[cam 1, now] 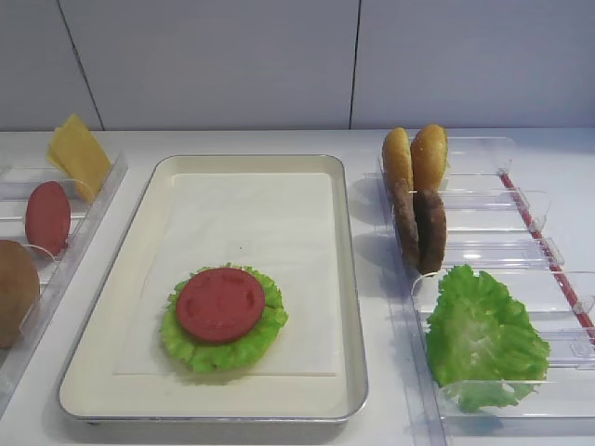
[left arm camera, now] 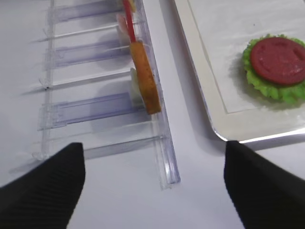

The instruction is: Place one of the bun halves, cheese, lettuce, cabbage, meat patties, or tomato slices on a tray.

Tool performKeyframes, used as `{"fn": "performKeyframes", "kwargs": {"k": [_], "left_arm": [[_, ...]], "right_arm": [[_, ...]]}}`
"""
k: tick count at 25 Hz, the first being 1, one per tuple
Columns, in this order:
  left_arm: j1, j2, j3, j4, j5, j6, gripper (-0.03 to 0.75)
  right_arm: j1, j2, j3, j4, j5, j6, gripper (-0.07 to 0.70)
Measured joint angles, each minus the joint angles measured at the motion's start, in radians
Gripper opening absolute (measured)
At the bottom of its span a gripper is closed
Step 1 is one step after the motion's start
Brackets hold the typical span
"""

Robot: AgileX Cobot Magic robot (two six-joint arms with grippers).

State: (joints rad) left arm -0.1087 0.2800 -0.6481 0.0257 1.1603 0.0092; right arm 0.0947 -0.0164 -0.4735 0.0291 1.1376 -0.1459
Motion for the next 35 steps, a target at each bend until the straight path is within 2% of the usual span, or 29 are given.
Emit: {"fn": "performKeyframes", "kwargs": {"k": [7, 9, 20, 35], "left_arm": [[0.0, -0.227, 0.142, -0.012, 0.025, -0.002, 0.548], [0.0, -0.285, 0.154, -0.014, 0.026, -0.002, 0.539], [0.0, -0.298, 0.157, -0.01, 0.027, 0.025, 0.477], [0.0, -0.298, 0.157, -0.01, 0.027, 0.027, 0.469]], "right_arm": [[0.0, 0.0, 0.0, 0.0, 0.0, 0.0, 0.393], [0.0, 0.0, 0.0, 0.0, 0.0, 0.0, 0.393], [0.0, 0.0, 0.0, 0.0, 0.0, -0.001, 0.393], [0.0, 0.0, 0.0, 0.0, 0.0, -0.001, 0.393]]}}
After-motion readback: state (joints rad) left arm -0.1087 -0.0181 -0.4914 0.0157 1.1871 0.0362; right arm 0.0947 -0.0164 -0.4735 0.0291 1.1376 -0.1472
